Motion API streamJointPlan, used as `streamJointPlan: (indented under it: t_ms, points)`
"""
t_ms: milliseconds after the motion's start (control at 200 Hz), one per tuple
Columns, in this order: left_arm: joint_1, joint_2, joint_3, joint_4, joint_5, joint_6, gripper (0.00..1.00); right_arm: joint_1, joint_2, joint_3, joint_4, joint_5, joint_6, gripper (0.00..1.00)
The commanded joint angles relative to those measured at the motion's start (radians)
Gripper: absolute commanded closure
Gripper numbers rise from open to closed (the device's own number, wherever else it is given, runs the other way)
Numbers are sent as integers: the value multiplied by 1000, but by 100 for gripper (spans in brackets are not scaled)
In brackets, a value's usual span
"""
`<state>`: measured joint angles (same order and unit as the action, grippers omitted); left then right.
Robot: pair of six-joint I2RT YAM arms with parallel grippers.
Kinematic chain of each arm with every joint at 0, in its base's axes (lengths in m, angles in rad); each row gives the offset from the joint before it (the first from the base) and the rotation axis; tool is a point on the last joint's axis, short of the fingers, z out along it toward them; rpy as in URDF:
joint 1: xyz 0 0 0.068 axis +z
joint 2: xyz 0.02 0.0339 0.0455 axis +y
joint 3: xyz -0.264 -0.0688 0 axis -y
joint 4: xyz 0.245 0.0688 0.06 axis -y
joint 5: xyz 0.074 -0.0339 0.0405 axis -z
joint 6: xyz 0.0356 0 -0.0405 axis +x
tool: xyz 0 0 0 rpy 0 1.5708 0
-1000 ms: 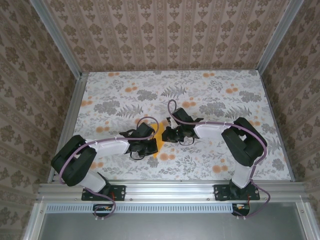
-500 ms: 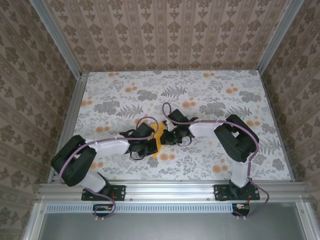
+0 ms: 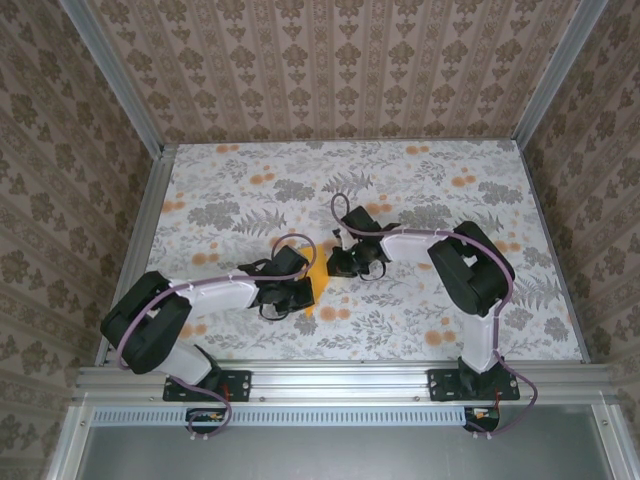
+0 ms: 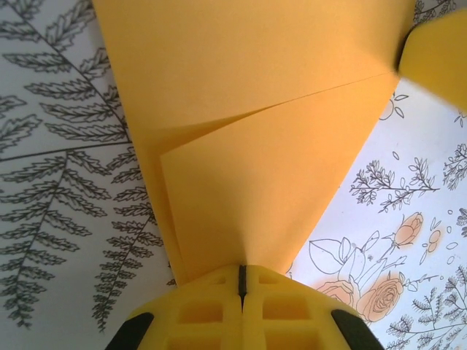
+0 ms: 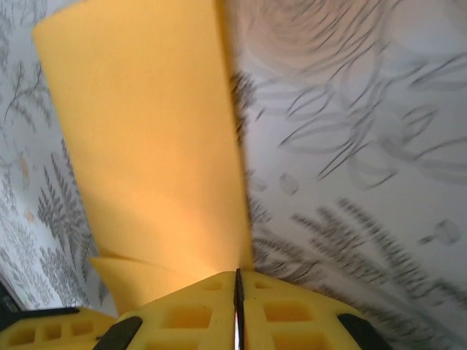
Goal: Fold a paper plane with a square sheet of paper (pick it up from the middle)
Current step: Fold the triangle third at the center of the table.
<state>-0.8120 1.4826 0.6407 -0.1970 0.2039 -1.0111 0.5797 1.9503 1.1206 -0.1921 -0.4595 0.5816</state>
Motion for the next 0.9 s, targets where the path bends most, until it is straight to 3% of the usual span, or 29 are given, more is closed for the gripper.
streamJointPlan:
  t_ms: [0,375,615,895]
  points:
    - [-3,20,-60,-187,-58,-10,98,-27,27,39,-55,76,-37,89]
    - [-2,35,-27,-183,-64,20,98,16,-166,-33,-56,42,-45,89]
    - [-2,34,-24,-183,-67,22,99,115,-88,-27,-5,-7,3,92]
    - [-2,10,-20,-174,-69,43,99,125,13,18,-43,29,0,93]
